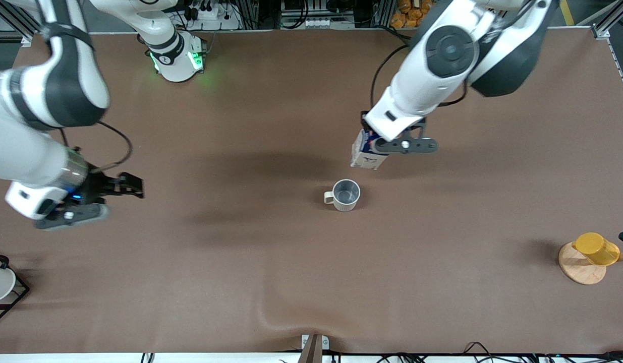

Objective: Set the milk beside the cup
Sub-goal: 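Carry the carton with the left gripper to beside the mug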

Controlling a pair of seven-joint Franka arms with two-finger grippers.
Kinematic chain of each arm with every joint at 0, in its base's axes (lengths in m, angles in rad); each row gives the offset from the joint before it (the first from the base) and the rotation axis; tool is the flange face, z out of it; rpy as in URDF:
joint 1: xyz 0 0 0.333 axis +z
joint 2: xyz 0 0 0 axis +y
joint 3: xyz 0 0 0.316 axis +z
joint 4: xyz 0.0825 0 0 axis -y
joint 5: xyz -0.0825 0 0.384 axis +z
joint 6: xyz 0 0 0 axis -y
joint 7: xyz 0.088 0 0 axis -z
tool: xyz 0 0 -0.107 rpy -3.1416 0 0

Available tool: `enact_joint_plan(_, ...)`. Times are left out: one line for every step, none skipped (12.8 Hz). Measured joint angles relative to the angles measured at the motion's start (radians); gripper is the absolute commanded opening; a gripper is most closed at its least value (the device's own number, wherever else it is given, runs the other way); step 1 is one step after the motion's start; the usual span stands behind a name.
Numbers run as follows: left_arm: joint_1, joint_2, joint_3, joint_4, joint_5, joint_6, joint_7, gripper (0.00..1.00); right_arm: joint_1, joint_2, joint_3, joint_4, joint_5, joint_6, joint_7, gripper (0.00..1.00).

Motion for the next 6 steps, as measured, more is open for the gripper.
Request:
enact_joint_plan(-0.016,0.022,0.0,-0.001,0.0,0.009,-0.036,0.35,-0.03,-0.021,0.0,-0.003,-0.007,-0.02,0.0,1.0)
enact_joint_plan(-0.034,0.044,0.0,-0.001,0.011,0.018,-0.081,0.35,-0.054,-0.042,0.0,-0.008,-0.012,-0.044,0.0,1.0)
enact_joint_plan(-0.057,0.07,0.0,-0.002,0.045,0.028,-0.132,0.35,-0.072,-0.069,0.0,-0.013,-0.016,-0.072,-0.001,1.0)
enact_joint_plan(-0.081,0.096,0.0,-0.002,0.075,0.042,-0.175,0.35,-0.082,-0.095,0.0,-0.017,-0.018,-0.102,0.0,1.0)
enact_joint_plan(-0.104,0.121,0.0,-0.003,0.091,0.059,-0.212,0.35,-0.085,-0.121,0.0,-0.02,-0.019,-0.129,0.003,1.0)
enact_joint_plan(-0.126,0.143,0.0,-0.003,0.105,0.074,-0.246,0.35,-0.086,-0.143,0.0,-0.023,-0.019,-0.149,0.017,1.0)
